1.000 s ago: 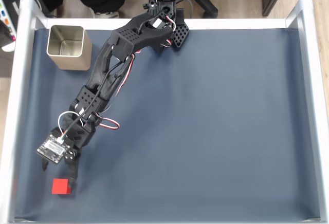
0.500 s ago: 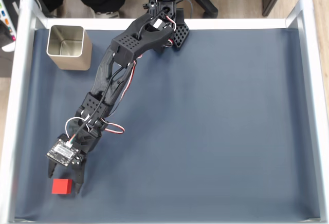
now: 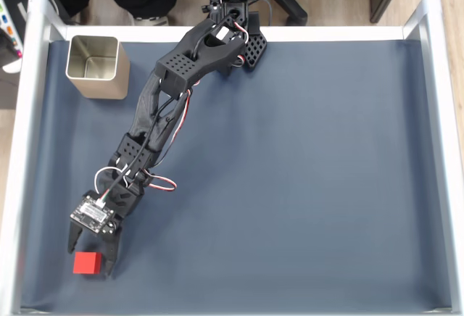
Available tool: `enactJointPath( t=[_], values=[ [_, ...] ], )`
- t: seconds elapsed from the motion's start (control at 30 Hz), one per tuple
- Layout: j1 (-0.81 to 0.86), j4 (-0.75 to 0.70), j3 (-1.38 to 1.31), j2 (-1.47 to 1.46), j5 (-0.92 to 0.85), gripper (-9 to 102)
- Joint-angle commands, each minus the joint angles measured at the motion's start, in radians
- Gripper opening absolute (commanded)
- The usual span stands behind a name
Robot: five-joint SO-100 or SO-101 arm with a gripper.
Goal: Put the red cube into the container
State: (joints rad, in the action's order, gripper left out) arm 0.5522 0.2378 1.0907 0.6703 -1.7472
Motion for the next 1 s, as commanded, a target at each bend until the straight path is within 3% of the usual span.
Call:
enactJointPath(
  t=[0.0,0.67,0.97],
  values=[
    [-0.011,0.031,-0.058,0.011,0.009,28],
    [-0.003,0.031,-0.055,0.000,-0.041,1],
    [-0.003,0.014,-0.026,0.026,-0.015,0]
  ],
)
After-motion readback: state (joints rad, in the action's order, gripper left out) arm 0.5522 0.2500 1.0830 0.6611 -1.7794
